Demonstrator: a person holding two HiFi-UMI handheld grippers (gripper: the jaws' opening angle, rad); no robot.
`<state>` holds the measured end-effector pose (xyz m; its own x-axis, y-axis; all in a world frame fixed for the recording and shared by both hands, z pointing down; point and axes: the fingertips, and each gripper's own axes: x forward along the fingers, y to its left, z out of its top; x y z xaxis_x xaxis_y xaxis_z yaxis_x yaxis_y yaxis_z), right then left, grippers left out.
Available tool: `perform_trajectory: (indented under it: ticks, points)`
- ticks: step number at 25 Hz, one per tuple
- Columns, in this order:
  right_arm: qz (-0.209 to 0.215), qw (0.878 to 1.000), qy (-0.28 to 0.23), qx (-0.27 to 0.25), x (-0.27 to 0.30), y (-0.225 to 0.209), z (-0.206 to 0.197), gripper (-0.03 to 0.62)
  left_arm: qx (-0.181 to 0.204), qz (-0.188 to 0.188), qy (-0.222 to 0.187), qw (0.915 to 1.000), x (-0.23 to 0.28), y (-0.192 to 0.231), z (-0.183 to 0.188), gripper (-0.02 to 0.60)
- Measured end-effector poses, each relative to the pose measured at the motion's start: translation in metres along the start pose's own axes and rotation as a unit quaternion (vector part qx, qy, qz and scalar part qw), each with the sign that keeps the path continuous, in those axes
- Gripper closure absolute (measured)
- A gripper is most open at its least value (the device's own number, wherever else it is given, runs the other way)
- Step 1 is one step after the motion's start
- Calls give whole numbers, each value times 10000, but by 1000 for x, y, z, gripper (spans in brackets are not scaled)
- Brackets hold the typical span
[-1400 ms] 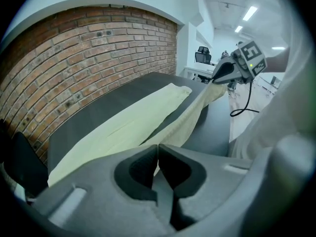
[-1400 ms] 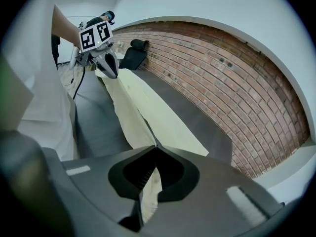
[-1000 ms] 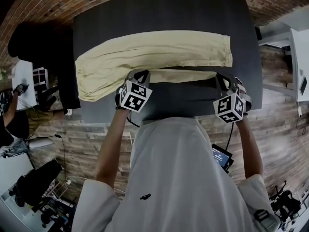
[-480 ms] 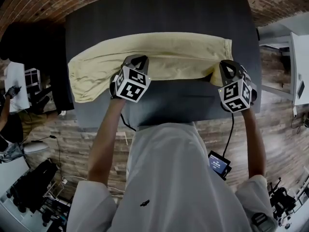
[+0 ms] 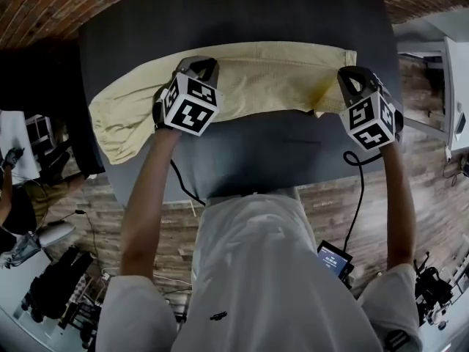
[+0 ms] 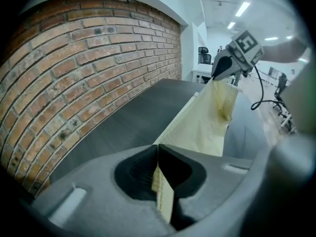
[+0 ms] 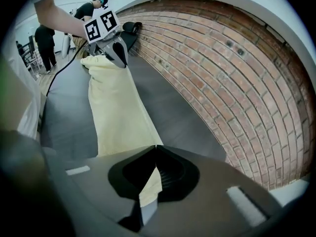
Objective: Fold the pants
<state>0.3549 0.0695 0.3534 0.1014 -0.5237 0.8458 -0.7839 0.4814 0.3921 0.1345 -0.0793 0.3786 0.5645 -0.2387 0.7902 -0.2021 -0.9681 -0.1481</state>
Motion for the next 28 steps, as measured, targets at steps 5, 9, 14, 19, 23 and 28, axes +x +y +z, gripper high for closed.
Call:
perform_trajectory:
  ticks: [5,9,14,19,23,28]
  points:
    - [253,9992,284,-103,25,-13,-3,583,147,-78,85,9998,27,15,9,569]
    - [480,9977,480,-63,55,-20,-10,583,173,-203,229,9994,58,22,6,569]
    - [551,9964,640,44,91,-19,-14,583,194,-322,430,9984,91,24,-13,569]
    - [409,9966,618,353,118,-17,-15,582,199,-122,568,9981,110,30,-27,549]
    - [300,9955,577,688,133,-22,-20,561,262,204,700,9970,120,34,-33,480]
    - [-107,9844,194,1746,136,-41,-16,464,92,360,555,9978,119,40,-33,406]
